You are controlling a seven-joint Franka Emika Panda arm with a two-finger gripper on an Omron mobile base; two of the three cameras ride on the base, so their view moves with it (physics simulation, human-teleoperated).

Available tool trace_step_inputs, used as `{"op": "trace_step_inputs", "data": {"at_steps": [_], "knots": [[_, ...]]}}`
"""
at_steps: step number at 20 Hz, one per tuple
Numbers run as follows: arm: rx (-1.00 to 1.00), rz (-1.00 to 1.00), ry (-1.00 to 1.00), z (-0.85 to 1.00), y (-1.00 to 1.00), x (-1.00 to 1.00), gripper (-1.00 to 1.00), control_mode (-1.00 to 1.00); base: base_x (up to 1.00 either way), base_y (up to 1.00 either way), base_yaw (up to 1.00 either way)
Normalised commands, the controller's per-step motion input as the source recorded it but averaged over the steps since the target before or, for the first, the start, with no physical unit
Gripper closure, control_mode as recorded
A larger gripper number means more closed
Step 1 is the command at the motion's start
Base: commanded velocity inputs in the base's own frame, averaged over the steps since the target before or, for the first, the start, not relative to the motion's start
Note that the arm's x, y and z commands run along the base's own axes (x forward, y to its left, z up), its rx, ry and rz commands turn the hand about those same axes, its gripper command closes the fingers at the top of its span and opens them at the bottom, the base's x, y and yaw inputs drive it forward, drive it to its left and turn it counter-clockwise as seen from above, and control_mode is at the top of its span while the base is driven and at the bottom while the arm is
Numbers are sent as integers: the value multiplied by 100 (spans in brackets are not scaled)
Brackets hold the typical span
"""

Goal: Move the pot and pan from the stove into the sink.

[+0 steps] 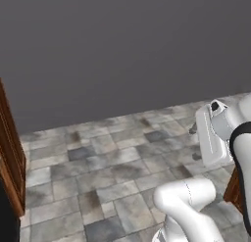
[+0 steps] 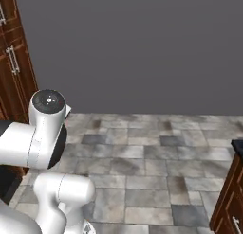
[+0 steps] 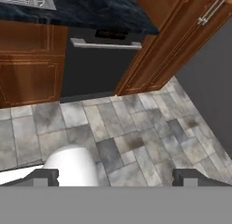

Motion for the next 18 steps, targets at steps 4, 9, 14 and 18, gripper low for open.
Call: {"op": "trace_step_inputs", "data": {"at_steps": [4,9,14,18], "knots": [[0,0,0,0,0,0,-100,100,0,-9,-50],[0,0,0,0,0,0,-100,100,0,-9,-50],[0,0,0,0,0,0,-100,100,0,-9,-50],[0,0,0,0,0,0,-100,100,0,-9,-50]]}}
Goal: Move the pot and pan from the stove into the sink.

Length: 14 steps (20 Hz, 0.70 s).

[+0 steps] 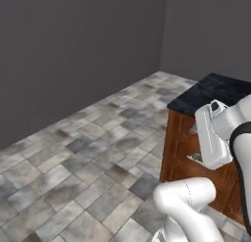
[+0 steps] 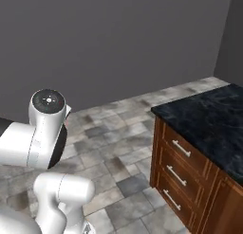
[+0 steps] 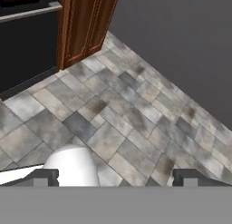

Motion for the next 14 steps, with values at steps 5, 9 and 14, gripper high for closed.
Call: {"op": "trace_step_inputs", "data": {"at_steps": [5,9,14], "knots": [[0,0,0,0,0,0,-100,100,0,-10,-50],[0,0,0,0,0,0,-100,100,0,-12,-50],[0,0,0,0,0,0,-100,100,0,-14,-49]]}}
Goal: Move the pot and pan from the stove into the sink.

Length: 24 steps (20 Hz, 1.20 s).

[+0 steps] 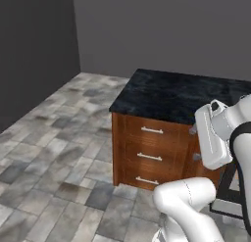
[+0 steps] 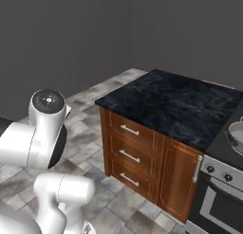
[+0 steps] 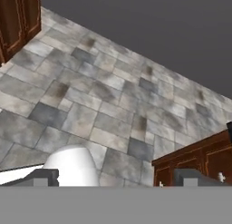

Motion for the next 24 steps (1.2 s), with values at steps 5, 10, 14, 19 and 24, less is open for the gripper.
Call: {"op": "trace_step_inputs", "data": {"at_steps": [5,10,14,19,24], "knots": [[0,0,0,0,0,0,-100,100,0,-18,-48],[0,0,0,0,0,0,-100,100,0,-18,-48],[0,0,0,0,0,0,-100,100,0,-21,-47],[0,0,0,0,0,0,-100,100,0,-29,-39],[0,0,0,0,0,0,-100,100,0,0,-1]]}}
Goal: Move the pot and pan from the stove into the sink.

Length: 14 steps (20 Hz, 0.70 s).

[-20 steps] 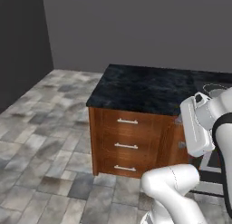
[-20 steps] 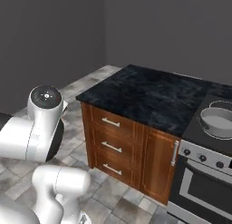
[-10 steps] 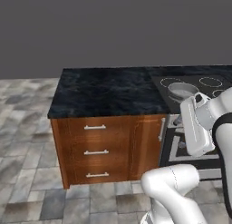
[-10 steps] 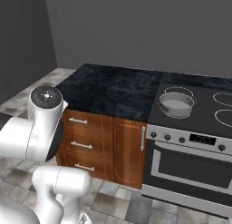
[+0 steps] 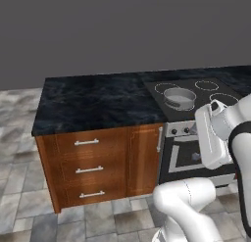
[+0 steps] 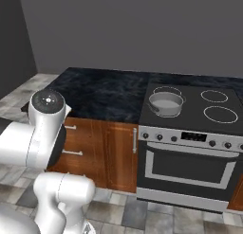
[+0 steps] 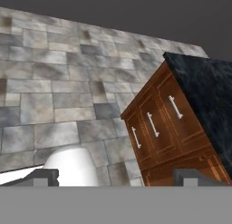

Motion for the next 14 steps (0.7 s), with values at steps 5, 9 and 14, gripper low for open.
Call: {"op": "trace_step_inputs", "data": {"at_steps": [5,9,14], "knots": [[0,0,0,0,0,0,-100,100,6,-31,0],[0,0,0,0,0,0,-100,100,1,-92,4],[0,0,0,0,0,0,-100,100,4,-97,1]]}}
